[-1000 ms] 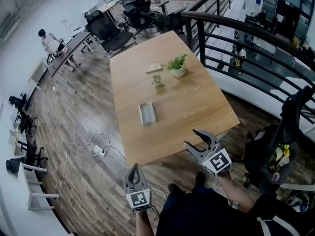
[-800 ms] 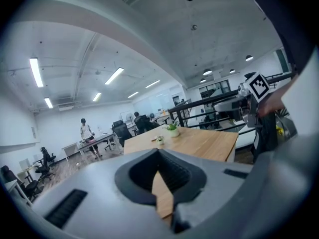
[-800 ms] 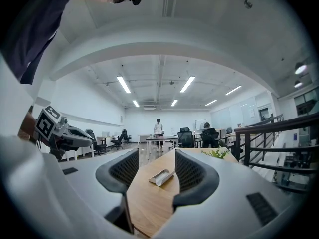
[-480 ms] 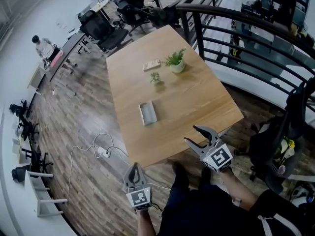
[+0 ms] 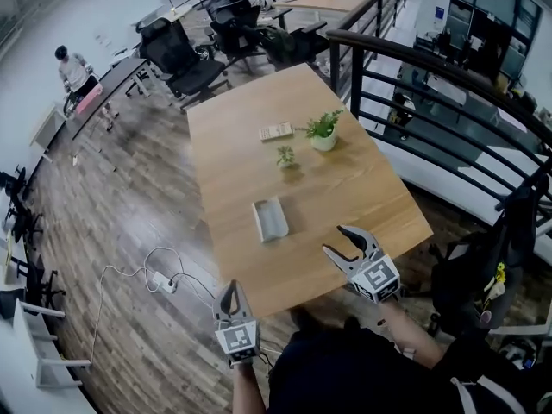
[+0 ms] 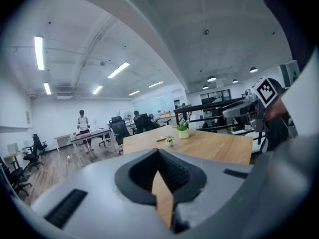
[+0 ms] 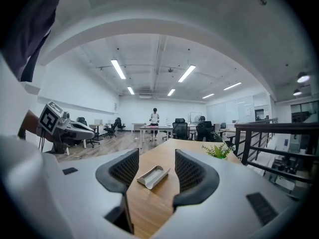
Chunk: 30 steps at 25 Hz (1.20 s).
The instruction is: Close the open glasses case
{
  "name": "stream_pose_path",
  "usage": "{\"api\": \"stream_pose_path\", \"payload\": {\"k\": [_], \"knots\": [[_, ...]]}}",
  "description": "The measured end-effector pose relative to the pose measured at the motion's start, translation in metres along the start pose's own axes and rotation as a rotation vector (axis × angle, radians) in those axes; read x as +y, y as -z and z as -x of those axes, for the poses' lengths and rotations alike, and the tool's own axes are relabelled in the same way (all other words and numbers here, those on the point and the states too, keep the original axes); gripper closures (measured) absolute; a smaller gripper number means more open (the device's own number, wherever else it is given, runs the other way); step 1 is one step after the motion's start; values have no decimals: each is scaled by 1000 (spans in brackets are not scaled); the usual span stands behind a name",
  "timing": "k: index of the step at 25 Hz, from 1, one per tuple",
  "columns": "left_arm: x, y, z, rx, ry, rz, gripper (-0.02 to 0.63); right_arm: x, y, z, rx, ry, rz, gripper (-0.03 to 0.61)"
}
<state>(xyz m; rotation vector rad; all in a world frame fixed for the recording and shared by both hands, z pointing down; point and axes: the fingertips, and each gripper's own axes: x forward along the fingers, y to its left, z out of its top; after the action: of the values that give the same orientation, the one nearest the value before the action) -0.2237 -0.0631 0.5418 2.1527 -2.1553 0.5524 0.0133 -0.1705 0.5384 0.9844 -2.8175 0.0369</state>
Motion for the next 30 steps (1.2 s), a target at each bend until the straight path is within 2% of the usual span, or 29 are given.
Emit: {"api": "stream_pose_path", "payload": {"k": [6,13,23,26,30], "knots": [[41,17,-28,-16,41,68,615,1,14,-65,70,28,-1,342],[47,36,-47,3,137,113,615,11,33,-136,124,48,-63,344],[58,40,-62,48,156,76,615,8,59,-174,177,13,-96,344],[69,52,-59,76,145,81,614,0,74,-186,181,46,-176,344],[79,70,-49,111,147,74,615,-22,112,-202,211,148,-417,344]]}}
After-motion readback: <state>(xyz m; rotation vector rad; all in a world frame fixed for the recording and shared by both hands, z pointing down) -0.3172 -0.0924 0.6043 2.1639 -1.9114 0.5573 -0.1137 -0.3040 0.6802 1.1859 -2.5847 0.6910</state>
